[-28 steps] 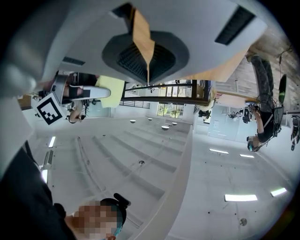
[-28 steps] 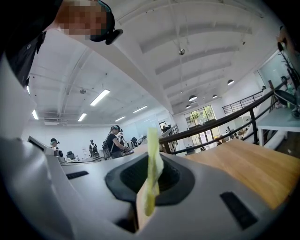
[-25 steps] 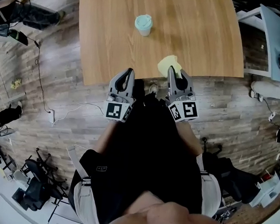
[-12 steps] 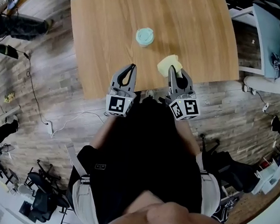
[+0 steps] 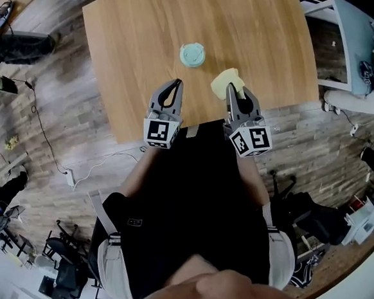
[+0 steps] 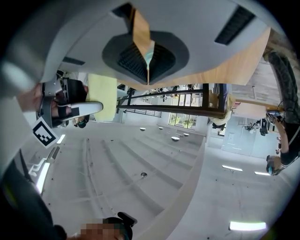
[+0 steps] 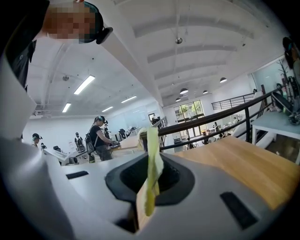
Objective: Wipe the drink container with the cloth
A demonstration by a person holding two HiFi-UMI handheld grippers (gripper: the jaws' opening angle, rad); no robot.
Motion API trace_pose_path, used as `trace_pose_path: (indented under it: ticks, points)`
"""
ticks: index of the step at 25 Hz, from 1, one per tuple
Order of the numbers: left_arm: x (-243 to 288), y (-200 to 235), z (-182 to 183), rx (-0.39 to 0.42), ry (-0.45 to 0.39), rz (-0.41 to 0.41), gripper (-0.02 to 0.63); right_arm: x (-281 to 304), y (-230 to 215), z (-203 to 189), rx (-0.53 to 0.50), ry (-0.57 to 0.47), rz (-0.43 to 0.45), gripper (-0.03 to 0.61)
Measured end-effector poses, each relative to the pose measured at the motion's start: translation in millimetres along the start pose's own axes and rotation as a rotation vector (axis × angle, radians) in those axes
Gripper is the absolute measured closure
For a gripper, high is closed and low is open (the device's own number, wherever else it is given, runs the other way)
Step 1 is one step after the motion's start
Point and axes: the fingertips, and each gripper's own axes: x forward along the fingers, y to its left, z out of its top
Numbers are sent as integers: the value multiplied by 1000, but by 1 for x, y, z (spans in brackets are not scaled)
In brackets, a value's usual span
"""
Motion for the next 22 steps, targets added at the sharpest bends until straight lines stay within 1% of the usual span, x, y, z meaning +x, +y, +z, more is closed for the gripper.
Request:
trace_pose_path:
  ticks: [4, 8, 12, 15, 17, 22]
  points:
    - [22, 6, -8, -10, 22, 45, 584, 19, -14, -1, 3, 18, 40, 535]
    - [41, 6, -10, -27, 39, 88, 584, 36, -25, -4, 9, 47, 109, 535]
    - [65, 15, -25, -29, 77, 146, 584, 57, -38, -8, 24, 80, 175, 535]
    - [76, 17, -34, -48, 104, 185, 584, 64, -44, -10, 32, 107, 226, 535]
    - [83, 17, -43, -57, 134, 208, 584, 68, -51, -13, 41, 139, 256, 535]
    - [93, 21, -61, -83, 222, 241, 584, 90, -63, -35, 56, 267, 325, 535]
